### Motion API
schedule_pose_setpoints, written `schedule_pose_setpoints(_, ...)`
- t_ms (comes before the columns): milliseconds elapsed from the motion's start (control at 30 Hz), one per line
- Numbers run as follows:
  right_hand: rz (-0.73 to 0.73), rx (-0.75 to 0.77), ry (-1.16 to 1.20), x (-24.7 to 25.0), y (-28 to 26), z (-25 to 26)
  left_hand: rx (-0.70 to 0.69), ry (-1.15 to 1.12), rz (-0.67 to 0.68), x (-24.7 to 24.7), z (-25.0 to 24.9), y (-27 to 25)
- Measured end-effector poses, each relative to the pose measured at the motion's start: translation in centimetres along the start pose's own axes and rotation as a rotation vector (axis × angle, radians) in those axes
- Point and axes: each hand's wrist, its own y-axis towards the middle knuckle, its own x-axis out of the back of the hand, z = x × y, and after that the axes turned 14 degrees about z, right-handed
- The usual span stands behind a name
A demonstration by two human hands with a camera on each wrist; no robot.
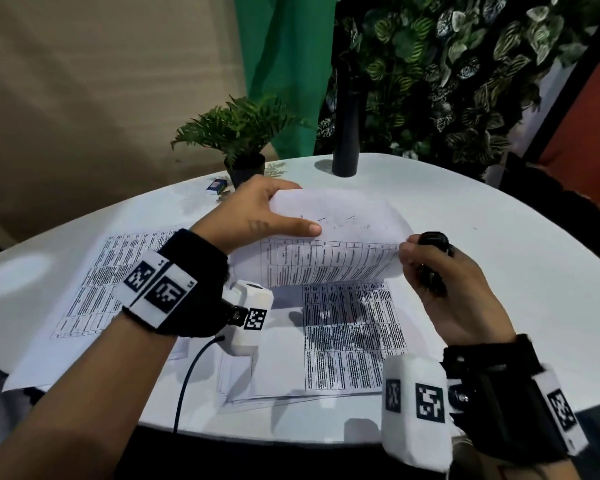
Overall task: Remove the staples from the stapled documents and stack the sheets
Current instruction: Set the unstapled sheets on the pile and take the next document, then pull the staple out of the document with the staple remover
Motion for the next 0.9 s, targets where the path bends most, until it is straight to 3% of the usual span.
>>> schedule_pose_setpoints(233,-0.031,0.013,-0.101,0.0,0.1,0.2,0.007,-0.087,0.027,-0.1,-0.2,-0.2)
schedule_pose_setpoints(367,-0.205,0.178,-0.333,0.3,0.1,1.1,-0.021,-0.104,0.024,0.2,-0.1,-0.4)
schedule_pose_setpoints(433,-0.221,0.255,-0.401,0.1,-0.1,1.6,-0.012,-0.092,0.024,0.2,0.0,-0.5)
schedule_pose_setpoints(567,0.0,0.3,-0.55,-1.8,-0.5,1.8,-0.031,-0.063,0.018,-0.2,0.2,-0.6)
schedule_pose_setpoints(733,0.2,0.552,-1.319,-4.6,-0.2,1.2,-0.037,-0.107,0.019,-0.3,0.3,-0.9)
schedule_pose_setpoints(900,0.36,0.586,-1.581,-5.2,0.7,0.6,-0.039,-0.112,-0.024,-0.3,0.4,-0.9)
